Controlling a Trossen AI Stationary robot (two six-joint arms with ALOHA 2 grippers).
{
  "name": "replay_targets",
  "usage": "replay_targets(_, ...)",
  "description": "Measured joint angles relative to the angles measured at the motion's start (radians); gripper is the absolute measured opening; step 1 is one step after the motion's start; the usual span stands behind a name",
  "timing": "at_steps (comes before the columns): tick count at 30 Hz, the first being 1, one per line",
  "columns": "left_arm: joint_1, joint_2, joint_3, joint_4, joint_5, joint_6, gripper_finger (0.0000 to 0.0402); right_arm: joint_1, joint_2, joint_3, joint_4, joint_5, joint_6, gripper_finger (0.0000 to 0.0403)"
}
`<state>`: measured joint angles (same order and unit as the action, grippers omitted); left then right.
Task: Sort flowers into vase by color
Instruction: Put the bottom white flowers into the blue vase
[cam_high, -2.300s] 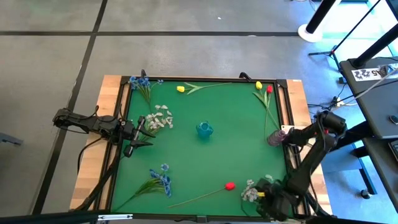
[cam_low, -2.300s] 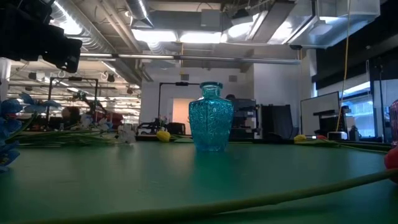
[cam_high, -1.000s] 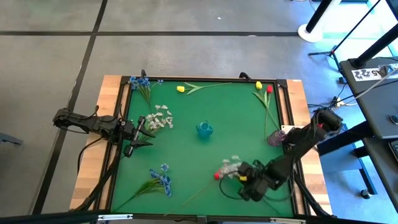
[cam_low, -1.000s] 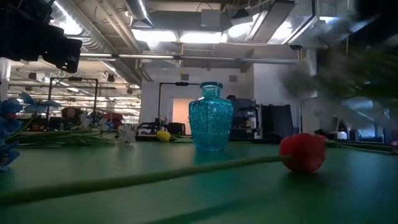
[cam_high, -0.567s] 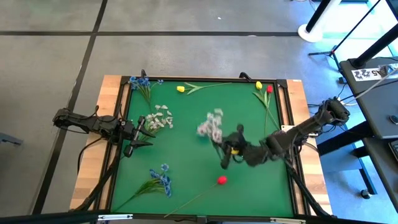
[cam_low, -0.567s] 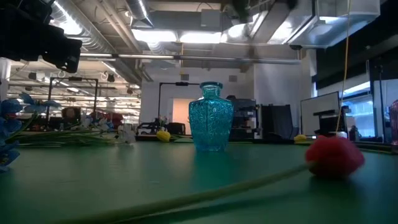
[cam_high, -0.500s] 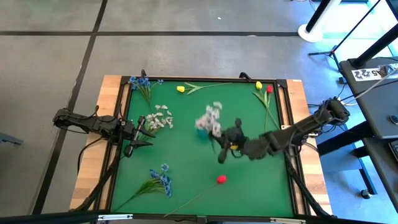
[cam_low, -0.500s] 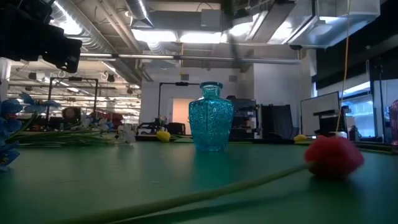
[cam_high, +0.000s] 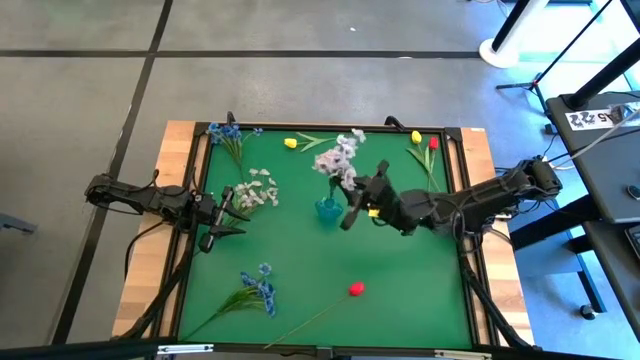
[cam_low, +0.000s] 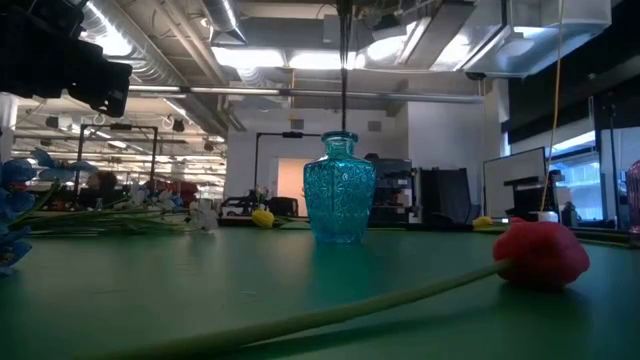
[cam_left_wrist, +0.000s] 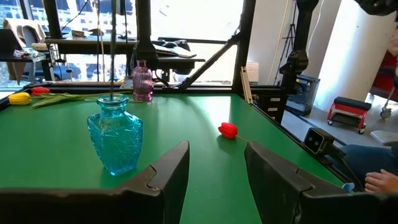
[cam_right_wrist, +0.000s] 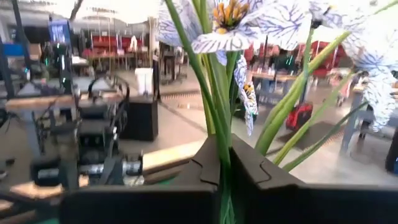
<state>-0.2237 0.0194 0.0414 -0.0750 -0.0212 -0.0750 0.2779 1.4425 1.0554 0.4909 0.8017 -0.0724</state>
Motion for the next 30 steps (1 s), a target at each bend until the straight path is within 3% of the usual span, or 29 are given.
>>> replay_targets(17,0.000,0.000,0.000,0.000,0.000,0.000,0.0153,-0.004,0.103,0.000,-0.038,0.001,0.099,0.0021)
replay_targets(25,0.000,0.000,0.000,0.000,0.000,0.000,0.0153,-0.004,0.156,0.000,-0.054,-0.011,0.123,0.0046)
replay_targets(30,0.000,0.000,0.000,0.000,0.000,0.000,0.0153,-0.004,0.152,0.000,-0.087,-0.028,0.090,0.0085)
